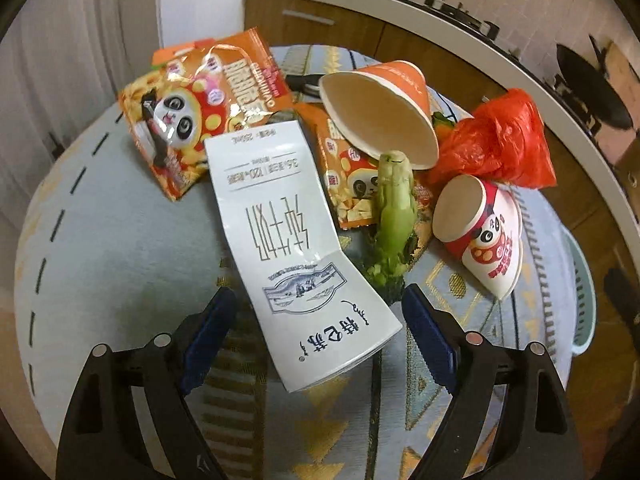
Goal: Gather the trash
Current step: 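Grasp the white milk carton with the left tool while the right tool grasps the panda noodle cup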
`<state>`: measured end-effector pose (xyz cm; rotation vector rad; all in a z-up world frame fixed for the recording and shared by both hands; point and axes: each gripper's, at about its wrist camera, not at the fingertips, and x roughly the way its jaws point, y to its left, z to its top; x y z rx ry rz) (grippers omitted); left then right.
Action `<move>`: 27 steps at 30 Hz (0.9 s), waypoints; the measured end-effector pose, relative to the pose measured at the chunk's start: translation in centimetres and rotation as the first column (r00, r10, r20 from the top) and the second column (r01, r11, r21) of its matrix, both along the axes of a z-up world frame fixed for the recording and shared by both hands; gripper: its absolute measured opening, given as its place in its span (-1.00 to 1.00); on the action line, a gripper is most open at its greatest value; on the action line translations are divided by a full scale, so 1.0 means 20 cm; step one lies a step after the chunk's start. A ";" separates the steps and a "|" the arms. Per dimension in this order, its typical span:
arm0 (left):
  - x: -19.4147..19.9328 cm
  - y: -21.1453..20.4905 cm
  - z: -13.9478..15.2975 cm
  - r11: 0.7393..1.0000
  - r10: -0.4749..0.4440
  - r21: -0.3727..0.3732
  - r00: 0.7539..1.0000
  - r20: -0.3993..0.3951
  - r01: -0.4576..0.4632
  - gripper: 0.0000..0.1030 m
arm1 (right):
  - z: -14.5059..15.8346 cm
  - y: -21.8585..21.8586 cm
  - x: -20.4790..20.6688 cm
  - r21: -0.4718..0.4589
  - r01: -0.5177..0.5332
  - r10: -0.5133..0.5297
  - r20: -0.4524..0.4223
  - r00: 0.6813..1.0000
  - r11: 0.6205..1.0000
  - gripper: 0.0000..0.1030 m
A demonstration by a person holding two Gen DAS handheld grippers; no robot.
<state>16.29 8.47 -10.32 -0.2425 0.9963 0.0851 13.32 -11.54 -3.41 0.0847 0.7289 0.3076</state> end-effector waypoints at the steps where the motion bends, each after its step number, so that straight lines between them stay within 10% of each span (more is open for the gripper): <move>1: 0.00 0.00 0.00 1.000 -0.007 0.004 1.000 -0.001 0.007 0.57 | 0.00 0.02 0.01 0.003 -0.008 0.008 0.000 1.000 1.000 0.34; 10: -0.12 0.04 0.03 0.995 -0.095 0.000 0.994 0.053 0.095 0.06 | -0.06 0.25 0.20 0.066 -0.037 0.044 -0.115 0.992 0.997 0.51; 27: -0.29 0.10 0.08 0.988 -0.124 -0.074 0.986 0.112 0.133 0.03 | -0.23 0.35 0.44 0.025 0.057 -0.049 -0.268 0.962 0.998 0.43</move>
